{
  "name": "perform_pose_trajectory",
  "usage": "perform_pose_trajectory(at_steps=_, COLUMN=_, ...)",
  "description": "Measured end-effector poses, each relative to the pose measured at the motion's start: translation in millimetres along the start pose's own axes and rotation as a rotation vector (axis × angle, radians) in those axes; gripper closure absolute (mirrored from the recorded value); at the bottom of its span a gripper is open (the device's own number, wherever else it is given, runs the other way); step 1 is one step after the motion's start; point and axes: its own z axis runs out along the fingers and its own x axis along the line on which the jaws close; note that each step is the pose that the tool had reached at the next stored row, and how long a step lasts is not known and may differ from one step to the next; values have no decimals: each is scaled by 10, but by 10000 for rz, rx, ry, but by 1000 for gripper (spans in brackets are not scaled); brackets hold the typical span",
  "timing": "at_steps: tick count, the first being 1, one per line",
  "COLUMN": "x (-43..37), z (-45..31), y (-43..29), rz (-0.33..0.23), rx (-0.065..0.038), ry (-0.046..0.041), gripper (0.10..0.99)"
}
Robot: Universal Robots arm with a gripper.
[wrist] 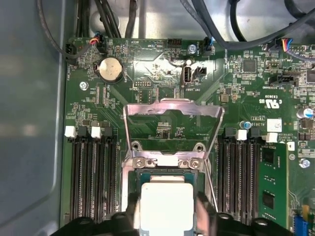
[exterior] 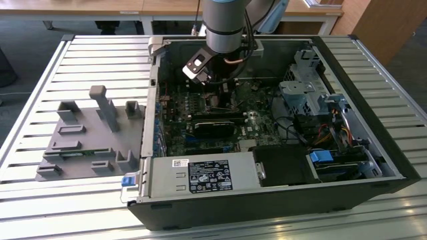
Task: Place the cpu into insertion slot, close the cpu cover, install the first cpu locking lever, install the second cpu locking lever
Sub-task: 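Place the cpu into insertion slot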
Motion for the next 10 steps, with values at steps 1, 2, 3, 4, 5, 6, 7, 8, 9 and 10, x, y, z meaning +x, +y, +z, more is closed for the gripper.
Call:
perform_pose_trajectory(at_steps=1, x=0, z=-9, y=1, rz=0, rx=0, ry=0, gripper=553)
perform_pose_trajectory(at_steps=2, x=0, z=-17, y=1, rz=0, rx=0, ry=1, gripper=553)
perform_pose_trajectory(at_steps=3, x=0, z=-25, y=2, rz=0, rx=1, ry=1, gripper=612)
perform_pose_trajectory(at_steps=4, x=0, z=-30, y=2, rz=0, rx=2, ry=1, gripper=671)
perform_pose_trajectory(at_steps=5, x=0, z=-36, y=2, rz=1, rx=2, ry=1, gripper=729)
perform_pose_trajectory(at_steps=6, x=0, z=-40, y=3, rz=1, rx=2, ry=1, gripper=729)
perform_pose_trajectory(at_steps=7, x=0, z=-43, y=3, rz=0, rx=2, ry=2, gripper=788)
perform_pose_trajectory(at_steps=8, x=0, z=-44, y=3, rz=0, rx=1, ry=4, gripper=843)
perform_pose_trajectory(at_steps=9, x=0, z=-45, y=3, rz=0, rx=1, ry=3, gripper=843)
perform_pose_trajectory(at_steps=10, x=0, z=-46, y=3, rz=0, rx=2, ry=2, gripper=906)
